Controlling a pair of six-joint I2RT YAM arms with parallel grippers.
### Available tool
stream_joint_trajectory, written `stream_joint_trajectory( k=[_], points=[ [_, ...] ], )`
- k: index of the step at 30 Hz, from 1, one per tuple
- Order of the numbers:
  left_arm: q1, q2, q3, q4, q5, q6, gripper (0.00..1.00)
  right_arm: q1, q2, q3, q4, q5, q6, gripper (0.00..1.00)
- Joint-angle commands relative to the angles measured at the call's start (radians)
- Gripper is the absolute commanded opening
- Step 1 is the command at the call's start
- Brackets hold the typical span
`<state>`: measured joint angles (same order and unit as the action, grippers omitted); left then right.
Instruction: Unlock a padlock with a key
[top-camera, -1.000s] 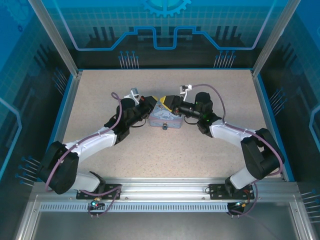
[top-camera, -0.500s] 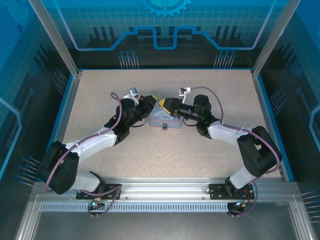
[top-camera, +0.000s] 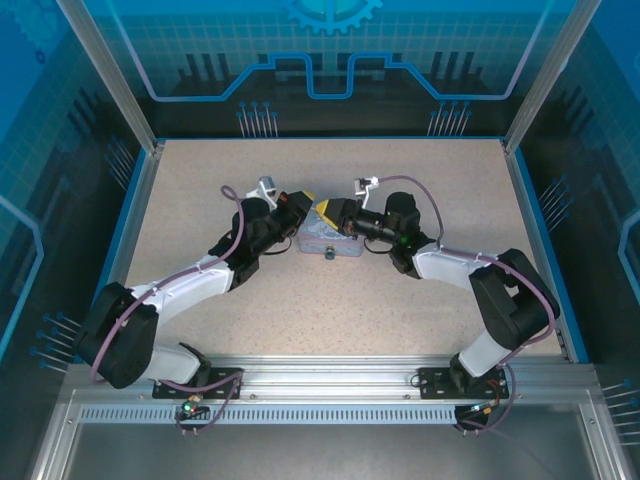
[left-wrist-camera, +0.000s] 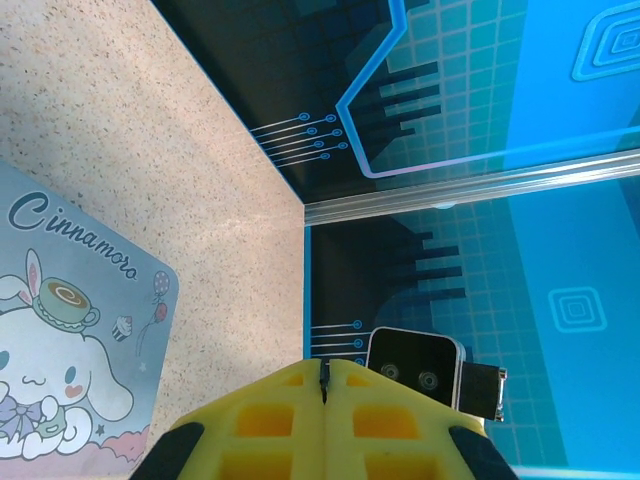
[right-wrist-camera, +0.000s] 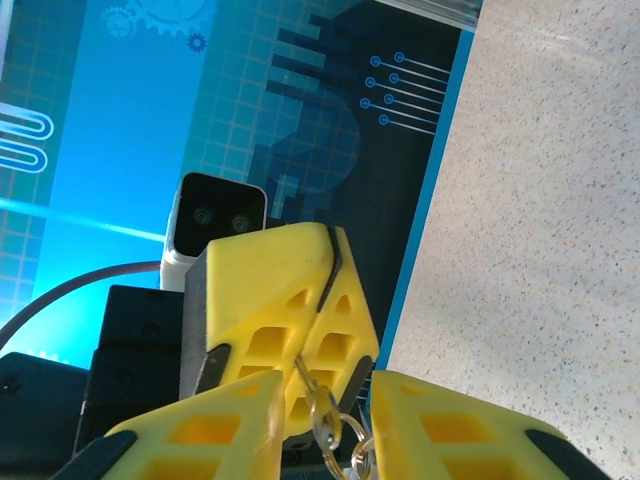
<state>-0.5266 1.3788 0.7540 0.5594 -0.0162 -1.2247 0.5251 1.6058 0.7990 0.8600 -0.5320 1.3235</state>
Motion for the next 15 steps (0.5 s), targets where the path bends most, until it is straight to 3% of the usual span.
stream_joint_trajectory(
  k=[1,15],
  points=[
    [-0.006,-0.033,-0.017,0.03,-0.03,0.019,0.0,0.016,0.011,-0.002,0.051,-0.012,0.006,0.27],
    [-0.006,-0.037,-0.018,0.034,-0.042,0.026,0.0,0.029,0.02,-0.006,0.061,-0.016,0.013,0.24]
  ],
)
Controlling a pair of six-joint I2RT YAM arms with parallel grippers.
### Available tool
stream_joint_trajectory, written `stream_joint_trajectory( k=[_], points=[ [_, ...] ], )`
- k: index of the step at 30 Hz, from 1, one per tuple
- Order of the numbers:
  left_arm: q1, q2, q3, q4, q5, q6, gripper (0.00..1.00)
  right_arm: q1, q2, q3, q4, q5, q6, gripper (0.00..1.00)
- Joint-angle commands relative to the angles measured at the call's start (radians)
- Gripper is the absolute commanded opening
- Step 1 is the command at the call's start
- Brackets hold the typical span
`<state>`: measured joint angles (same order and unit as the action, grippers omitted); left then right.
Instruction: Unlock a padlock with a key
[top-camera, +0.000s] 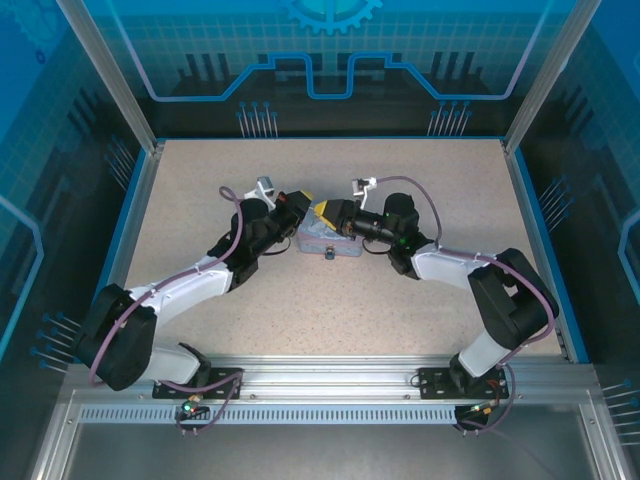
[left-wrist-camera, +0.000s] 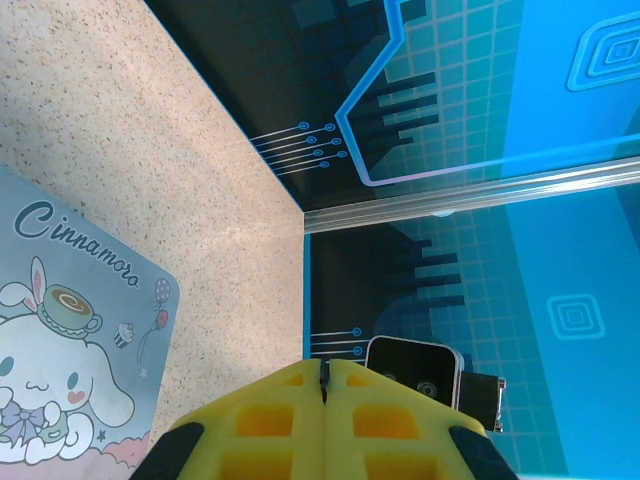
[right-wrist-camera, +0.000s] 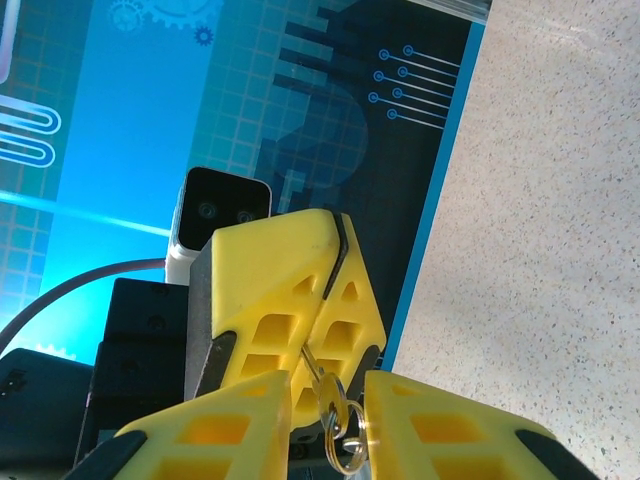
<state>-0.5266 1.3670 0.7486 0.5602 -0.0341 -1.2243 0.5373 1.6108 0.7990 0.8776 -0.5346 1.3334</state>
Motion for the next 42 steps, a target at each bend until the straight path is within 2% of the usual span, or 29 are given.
stream_joint_trajectory(
  k=[1,22,29,41,42],
  points=[
    [-0.006,-0.025,-0.013,0.031,-0.026,0.026,0.0,0.018,0.017,-0.006,0.043,-0.015,0.003,0.23],
    [-0.006,-0.047,-0.04,0.03,-0.041,0.029,0.0,0.013,0.014,-0.006,0.03,-0.011,-0.002,0.1],
    [-0.005,-0.063,-0.057,0.029,-0.046,0.026,0.0,0.008,0.009,0.001,0.018,-0.011,-0.008,0.0],
    [-0.006,-0.088,-0.082,0.014,-0.061,0.03,0.0,0.001,-0.001,-0.006,0.018,-0.017,-0.015,0.0],
    [-0.003,-0.091,-0.079,0.007,-0.058,0.039,0.09,0.001,-0.004,-0.006,0.007,-0.017,-0.021,0.0]
  ],
)
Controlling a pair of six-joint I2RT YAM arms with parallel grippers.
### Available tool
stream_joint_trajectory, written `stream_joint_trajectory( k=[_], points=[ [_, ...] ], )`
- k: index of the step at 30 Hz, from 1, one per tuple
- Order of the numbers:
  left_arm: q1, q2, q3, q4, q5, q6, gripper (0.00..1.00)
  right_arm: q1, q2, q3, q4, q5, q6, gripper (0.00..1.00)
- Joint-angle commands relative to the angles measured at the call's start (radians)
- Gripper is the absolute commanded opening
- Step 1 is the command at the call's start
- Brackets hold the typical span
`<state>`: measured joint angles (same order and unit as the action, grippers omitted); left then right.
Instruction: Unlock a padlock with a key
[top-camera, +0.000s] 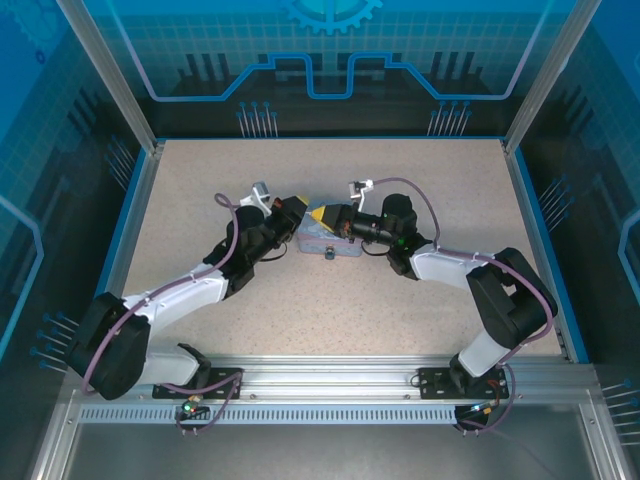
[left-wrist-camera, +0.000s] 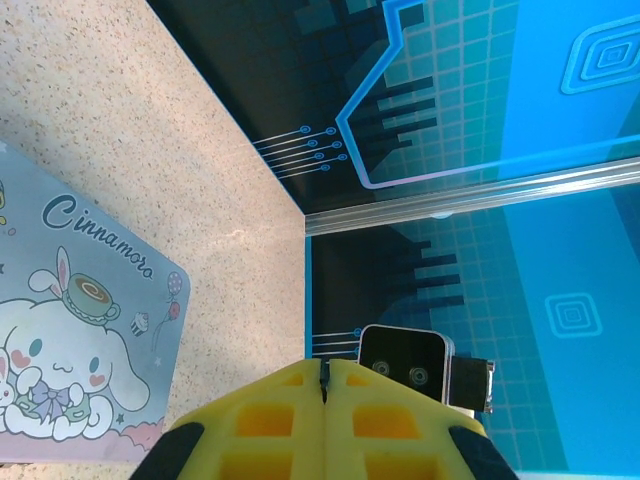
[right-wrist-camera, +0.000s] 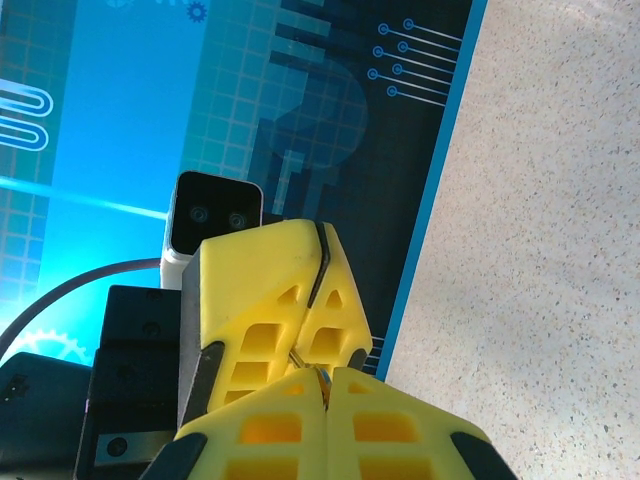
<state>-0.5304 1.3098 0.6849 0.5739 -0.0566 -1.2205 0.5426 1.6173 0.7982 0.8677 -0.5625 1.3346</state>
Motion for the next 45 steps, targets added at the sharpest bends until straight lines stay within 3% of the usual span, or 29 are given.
stream_joint_trajectory(
  k=[1,4,12,15,20,25,30,36,45],
  points=[
    [0.004,-0.04,-0.011,-0.015,-0.032,0.045,0.21,-0.006,-0.016,-0.005,0.001,0.011,-0.031,0.0],
    [0.017,-0.09,0.008,-0.089,-0.035,0.102,0.4,-0.013,-0.039,-0.02,-0.046,0.013,-0.054,0.0],
    [0.05,-0.263,0.077,-0.476,-0.01,0.35,0.67,-0.072,-0.127,-0.078,-0.203,0.018,-0.159,0.0],
    [0.05,-0.265,0.1,-0.597,0.052,0.452,0.77,-0.113,-0.167,-0.083,-0.314,0.028,-0.223,0.0],
    [0.024,-0.208,0.077,-0.645,0.191,0.573,0.94,-0.194,-0.195,-0.074,-0.45,0.052,-0.285,0.0],
    [-0.094,-0.128,0.027,-0.597,0.165,0.703,0.96,-0.254,-0.145,-0.051,-0.463,0.047,-0.276,0.0],
    [-0.15,-0.032,-0.028,-0.492,0.109,0.752,0.97,-0.258,-0.076,-0.033,-0.475,0.068,-0.287,0.0],
    [-0.164,0.077,-0.098,-0.308,0.068,0.749,0.99,-0.26,0.012,0.0,-0.451,0.074,-0.287,0.0],
    [-0.165,0.17,-0.082,-0.26,0.009,0.802,0.99,-0.256,0.154,0.072,-0.444,0.033,-0.31,0.0]
  ],
)
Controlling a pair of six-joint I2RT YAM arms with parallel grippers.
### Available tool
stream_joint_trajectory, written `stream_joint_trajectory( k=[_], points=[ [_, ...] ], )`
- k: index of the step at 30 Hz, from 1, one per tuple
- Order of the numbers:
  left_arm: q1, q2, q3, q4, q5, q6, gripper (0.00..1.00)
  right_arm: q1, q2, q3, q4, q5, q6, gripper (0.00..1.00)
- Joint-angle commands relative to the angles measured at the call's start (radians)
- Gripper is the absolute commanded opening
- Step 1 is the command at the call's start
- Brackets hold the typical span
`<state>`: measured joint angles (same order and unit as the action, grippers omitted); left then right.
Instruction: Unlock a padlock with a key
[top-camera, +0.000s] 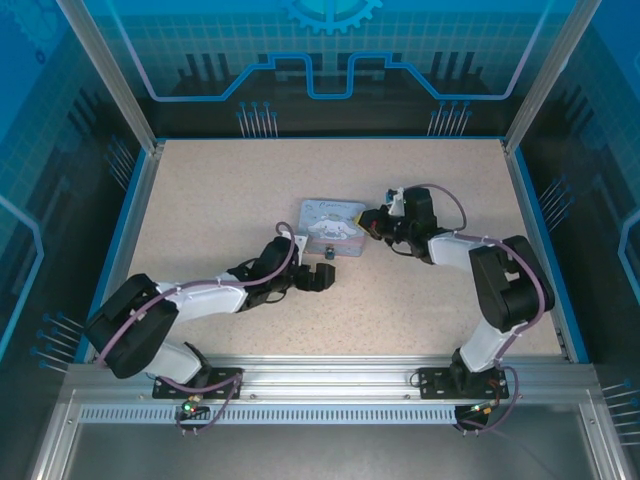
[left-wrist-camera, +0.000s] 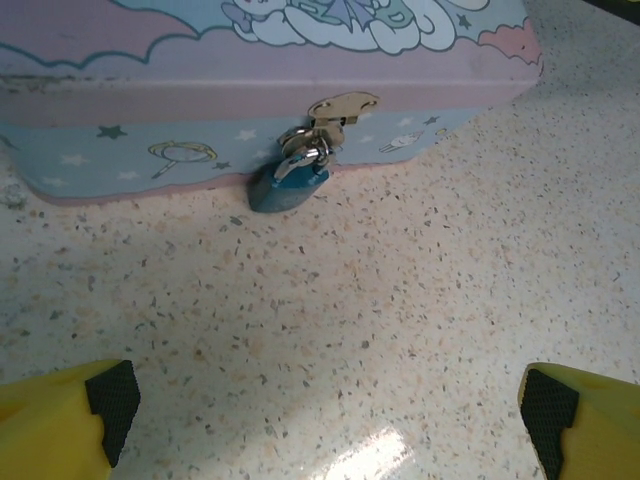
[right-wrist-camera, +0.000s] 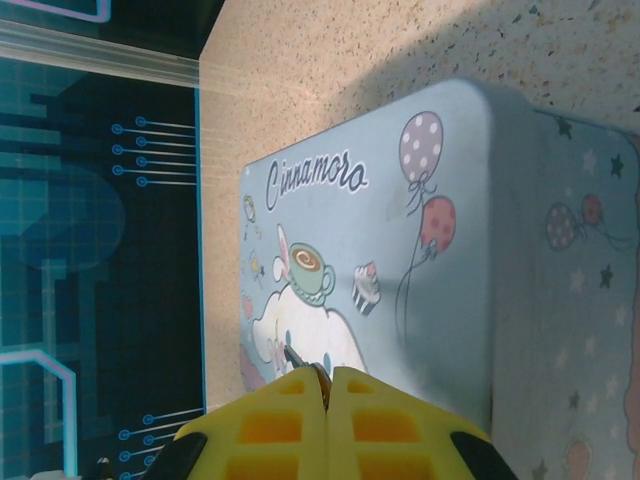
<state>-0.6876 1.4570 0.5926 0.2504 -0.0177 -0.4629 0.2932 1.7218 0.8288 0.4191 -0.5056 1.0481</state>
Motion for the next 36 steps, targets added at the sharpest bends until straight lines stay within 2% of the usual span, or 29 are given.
stream_joint_trajectory(
  k=[1,9,16,22,36],
  points=[
    [-0.008,0.032,0.01,0.069,-0.031,0.043,0.99,-0.005,0.069,0.045,0.01,-0.028,-0.022,0.0],
    [-0.006,0.077,0.001,0.125,-0.042,0.035,0.99,0.03,0.193,0.093,0.089,-0.039,0.032,0.0],
    [0.015,0.118,0.036,0.108,-0.071,0.053,0.99,0.059,0.256,0.144,0.078,-0.04,0.039,0.0],
    [0.048,0.17,0.048,0.137,-0.075,0.064,0.99,0.061,0.257,0.15,0.058,-0.039,0.044,0.0],
    [0.05,0.327,0.126,0.227,-0.158,0.204,0.99,0.087,0.248,0.205,-0.087,-0.026,-0.019,0.0]
  ],
)
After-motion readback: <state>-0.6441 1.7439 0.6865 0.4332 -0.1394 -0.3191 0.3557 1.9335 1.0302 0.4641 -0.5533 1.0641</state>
